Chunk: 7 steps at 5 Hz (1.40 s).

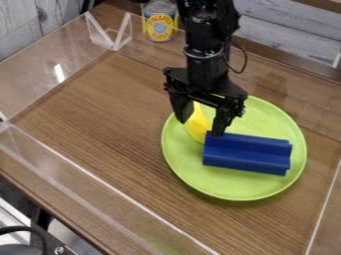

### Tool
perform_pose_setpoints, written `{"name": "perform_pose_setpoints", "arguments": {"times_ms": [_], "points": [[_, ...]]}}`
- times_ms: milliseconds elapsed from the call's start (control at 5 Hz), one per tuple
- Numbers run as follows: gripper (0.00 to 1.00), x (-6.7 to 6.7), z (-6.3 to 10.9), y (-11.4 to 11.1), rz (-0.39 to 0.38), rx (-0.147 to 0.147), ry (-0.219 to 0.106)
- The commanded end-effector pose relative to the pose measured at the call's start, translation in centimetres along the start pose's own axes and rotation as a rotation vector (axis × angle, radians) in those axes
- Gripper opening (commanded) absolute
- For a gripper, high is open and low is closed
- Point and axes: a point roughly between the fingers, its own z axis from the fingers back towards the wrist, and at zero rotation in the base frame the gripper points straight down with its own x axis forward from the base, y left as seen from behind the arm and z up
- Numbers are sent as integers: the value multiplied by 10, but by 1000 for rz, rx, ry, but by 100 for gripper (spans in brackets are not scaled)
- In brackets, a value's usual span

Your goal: Remove the banana from inside the green plate and put it on the table

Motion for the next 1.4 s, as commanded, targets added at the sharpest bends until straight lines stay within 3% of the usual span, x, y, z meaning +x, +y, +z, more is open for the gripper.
{"name": "perform_pose_setpoints", "arguments": {"times_ms": [0,200,400,600,800,1000,1200], "points": [[100,3,-4,-3,-10,0,-16],[0,4,-8,-3,-6,-2,-19],[0,4,-7,-2,-9,0,-16],[100,5,-2,-4,-19,2,-14],[100,7,4,-6,-26,2,-16],[0,7,3,-7,-33,0,-16],[0,7,1,-8,-40,-2,-16]]}}
